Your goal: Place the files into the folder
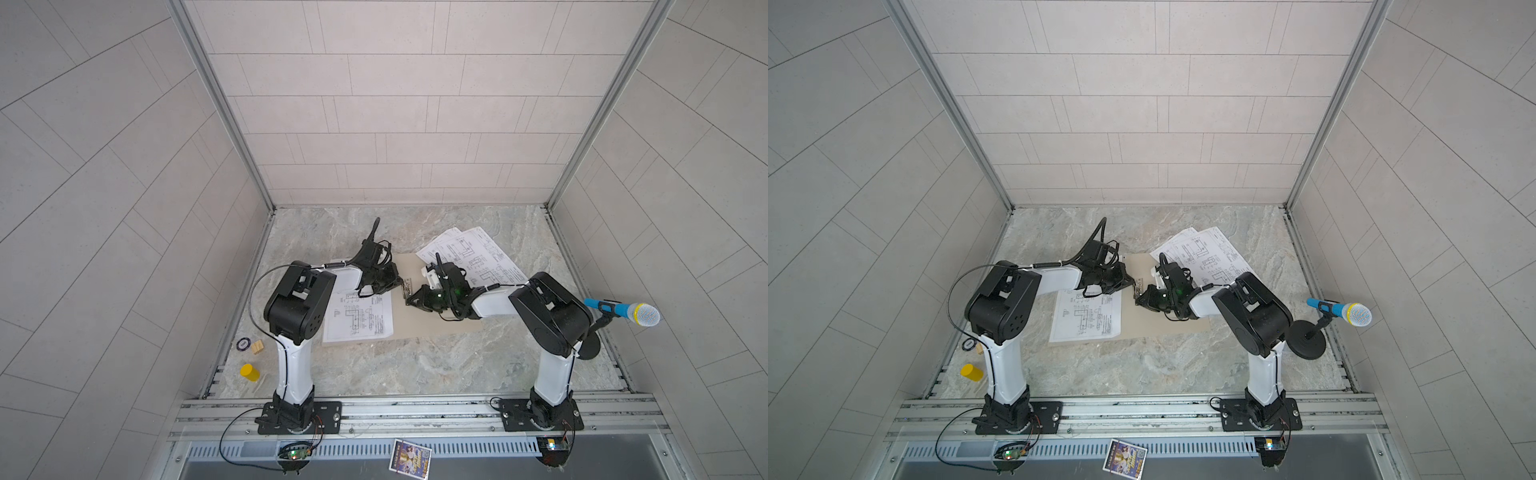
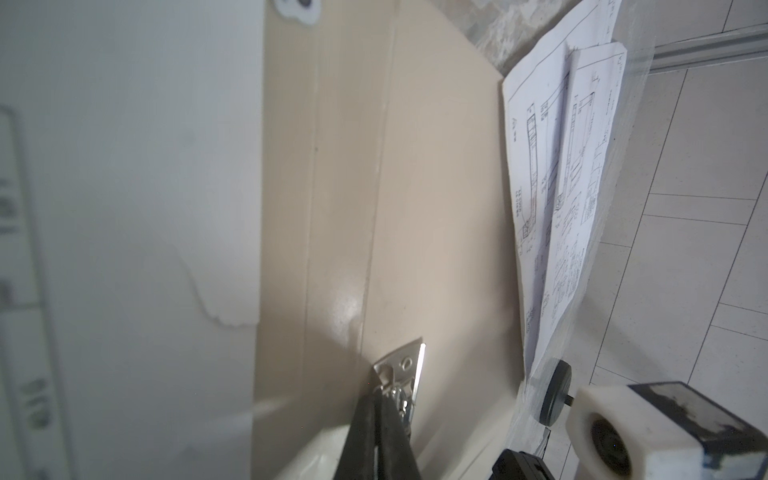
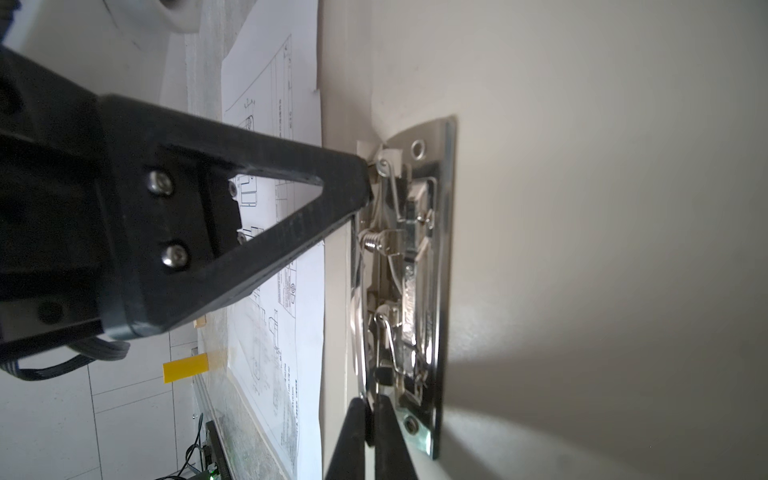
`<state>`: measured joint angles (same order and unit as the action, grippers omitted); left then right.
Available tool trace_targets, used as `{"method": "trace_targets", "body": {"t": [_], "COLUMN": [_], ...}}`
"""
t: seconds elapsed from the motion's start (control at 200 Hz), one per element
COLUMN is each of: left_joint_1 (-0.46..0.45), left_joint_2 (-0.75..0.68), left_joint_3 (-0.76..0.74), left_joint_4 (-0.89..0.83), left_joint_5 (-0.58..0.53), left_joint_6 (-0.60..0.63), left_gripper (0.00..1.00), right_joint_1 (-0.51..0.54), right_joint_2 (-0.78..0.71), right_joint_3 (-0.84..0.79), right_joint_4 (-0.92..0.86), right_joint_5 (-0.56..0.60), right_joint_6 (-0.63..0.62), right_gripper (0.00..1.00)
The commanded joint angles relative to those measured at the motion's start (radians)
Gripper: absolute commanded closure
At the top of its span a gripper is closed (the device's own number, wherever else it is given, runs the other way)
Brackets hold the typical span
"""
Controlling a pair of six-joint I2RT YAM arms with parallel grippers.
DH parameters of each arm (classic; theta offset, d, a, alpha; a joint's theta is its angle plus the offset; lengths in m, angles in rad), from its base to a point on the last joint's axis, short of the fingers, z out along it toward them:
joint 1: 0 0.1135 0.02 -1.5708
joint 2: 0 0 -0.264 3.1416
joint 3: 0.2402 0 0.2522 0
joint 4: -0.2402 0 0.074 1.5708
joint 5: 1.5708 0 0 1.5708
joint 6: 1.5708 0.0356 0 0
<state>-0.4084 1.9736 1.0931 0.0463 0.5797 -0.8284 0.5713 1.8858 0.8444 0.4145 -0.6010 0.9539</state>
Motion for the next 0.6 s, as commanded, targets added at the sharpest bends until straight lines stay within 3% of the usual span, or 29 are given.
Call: {"method": "trace_targets", "body": {"t": [0.0,0.395,0.595], "left_joint_1": [-0.007,-0.007,-0.007], "left_joint_2": [0.022,0.025,0.029], "left_joint_3": [0.009,0.011,0.016], "left_joint_4": [-0.038,-0.04,-0.067], "left_joint_5": [-0.004,-0.006,-0.014], "left_joint_6": [0.029,0.029,0.046], "left_gripper": [0.97,0.97,0.97], "right_joint_1": [0.006,0.006,0.005], "right_joint_2": [0.015,0.048,0.068], "right_joint_3": [0.019,0.018,0.016], "right_joint_4": [-0.013,-0.04,-0.144], "right_joint_5": [0.005,0.004,0.081], "right_joint_6": [0.003,-0.024,-0.088], "right_gripper": [0.97,1.0,1.0]}}
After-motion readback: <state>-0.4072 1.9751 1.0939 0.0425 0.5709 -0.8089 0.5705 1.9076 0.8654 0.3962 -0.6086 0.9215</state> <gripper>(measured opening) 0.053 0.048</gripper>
